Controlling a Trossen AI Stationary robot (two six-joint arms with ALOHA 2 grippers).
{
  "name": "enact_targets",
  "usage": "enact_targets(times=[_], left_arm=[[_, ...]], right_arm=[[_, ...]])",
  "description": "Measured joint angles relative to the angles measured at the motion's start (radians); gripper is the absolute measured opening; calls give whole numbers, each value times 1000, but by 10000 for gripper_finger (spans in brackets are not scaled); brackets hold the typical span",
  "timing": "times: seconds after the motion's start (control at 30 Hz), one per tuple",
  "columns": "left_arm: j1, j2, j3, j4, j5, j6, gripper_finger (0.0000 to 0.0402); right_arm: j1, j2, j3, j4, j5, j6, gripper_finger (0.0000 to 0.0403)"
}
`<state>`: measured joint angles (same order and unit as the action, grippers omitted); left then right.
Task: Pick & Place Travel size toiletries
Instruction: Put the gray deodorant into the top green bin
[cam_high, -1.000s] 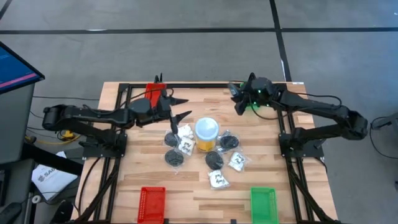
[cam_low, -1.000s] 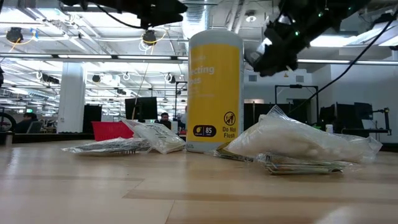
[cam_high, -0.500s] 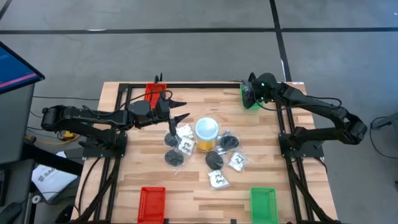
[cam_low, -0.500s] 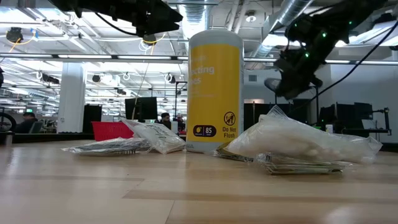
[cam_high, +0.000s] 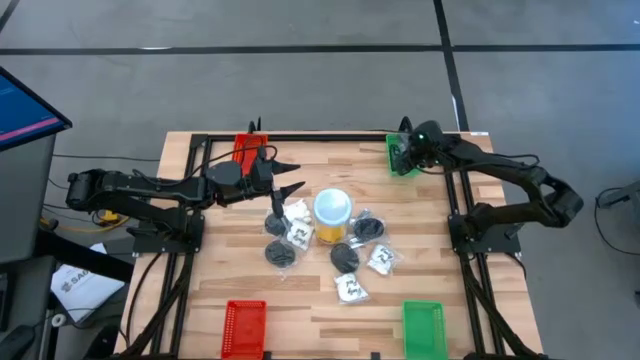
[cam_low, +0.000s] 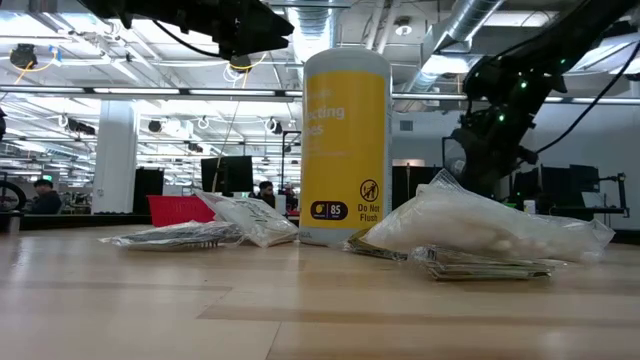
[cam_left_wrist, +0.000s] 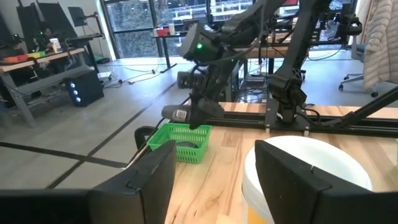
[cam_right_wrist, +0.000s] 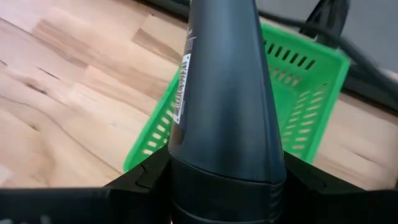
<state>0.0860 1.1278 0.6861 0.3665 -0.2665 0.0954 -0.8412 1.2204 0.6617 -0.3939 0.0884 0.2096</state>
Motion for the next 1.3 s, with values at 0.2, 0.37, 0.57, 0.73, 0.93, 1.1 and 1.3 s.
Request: enact_targets(times=[0.2, 0.37, 0.57, 0.73, 0.93, 1.1, 1.3], left_arm=[[0, 0, 0, 0, 0, 0, 202], [0, 0, 0, -1, 0, 0, 202], [0, 0, 0, -1, -1, 0, 198], [0, 0, 0, -2, -4, 0, 199], [0, 0, 0, -3, -4, 0, 196], [0, 0, 0, -4, -4, 0, 196], [0, 0, 0, -4, -3, 0, 193]], right_arm=[[-15, 104, 0, 68, 0, -14, 179], [-48, 163, 0, 82, 2, -14, 179], [-60, 200, 1, 93, 3, -18, 179], [-60, 200, 1, 94, 3, -18, 180], [-57, 198, 1, 93, 36, 17, 247], [-55, 198, 2, 93, 44, 17, 228], [-53, 179, 0, 80, 43, 20, 200]])
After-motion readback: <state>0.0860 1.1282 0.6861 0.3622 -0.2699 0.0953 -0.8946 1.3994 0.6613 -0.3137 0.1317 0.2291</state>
